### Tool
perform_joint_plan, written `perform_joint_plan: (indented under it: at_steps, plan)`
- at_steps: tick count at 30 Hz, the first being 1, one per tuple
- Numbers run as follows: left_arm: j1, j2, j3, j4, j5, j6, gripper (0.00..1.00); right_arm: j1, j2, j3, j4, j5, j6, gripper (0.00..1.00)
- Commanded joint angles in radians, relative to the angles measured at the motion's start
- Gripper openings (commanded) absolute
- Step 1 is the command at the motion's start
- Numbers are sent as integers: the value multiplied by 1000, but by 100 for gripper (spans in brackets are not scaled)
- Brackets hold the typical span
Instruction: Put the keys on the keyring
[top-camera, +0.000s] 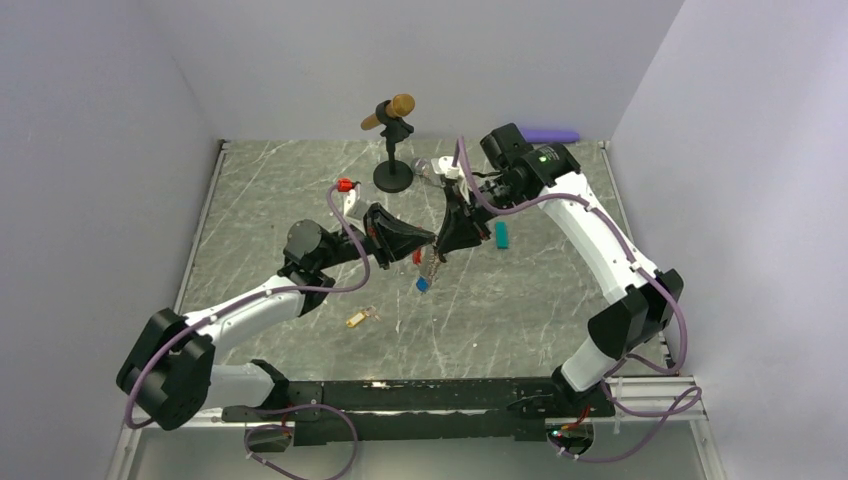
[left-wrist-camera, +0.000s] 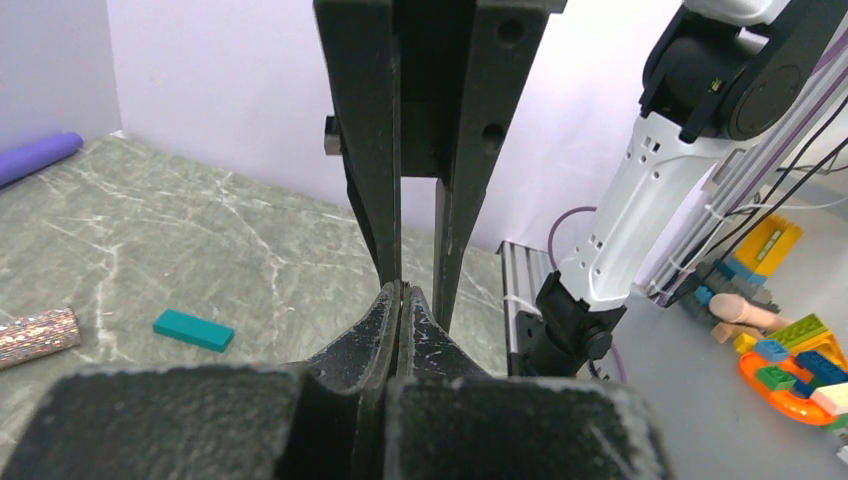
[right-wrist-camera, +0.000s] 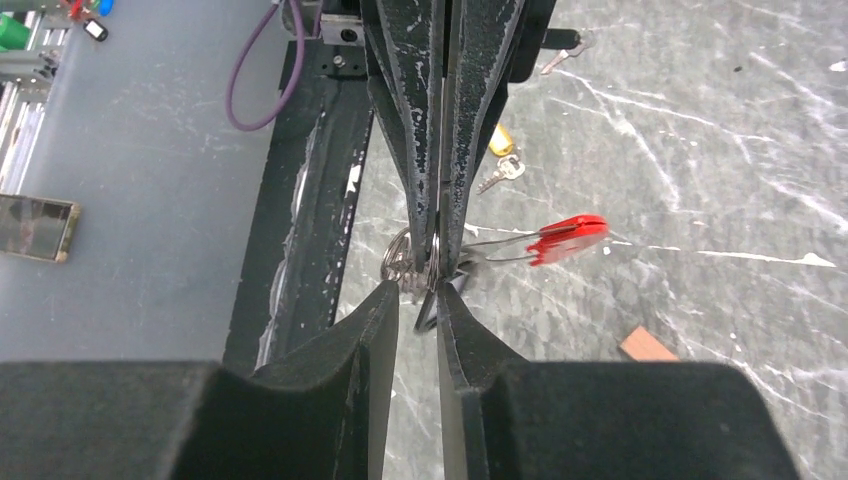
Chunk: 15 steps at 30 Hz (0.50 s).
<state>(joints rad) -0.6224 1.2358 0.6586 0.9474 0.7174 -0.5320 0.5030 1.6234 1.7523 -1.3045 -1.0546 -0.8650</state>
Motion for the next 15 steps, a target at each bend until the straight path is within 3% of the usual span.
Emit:
perform_joint_plan:
  at_steps: [1, 15]
  plan:
    - [4, 41, -8, 251, -4, -117, 0, -28, -66, 10, 44, -64, 8, 26]
    - [14, 65, 29, 265, 80, -138, 0, -41, -105, -42, 125, -84, 24, 32]
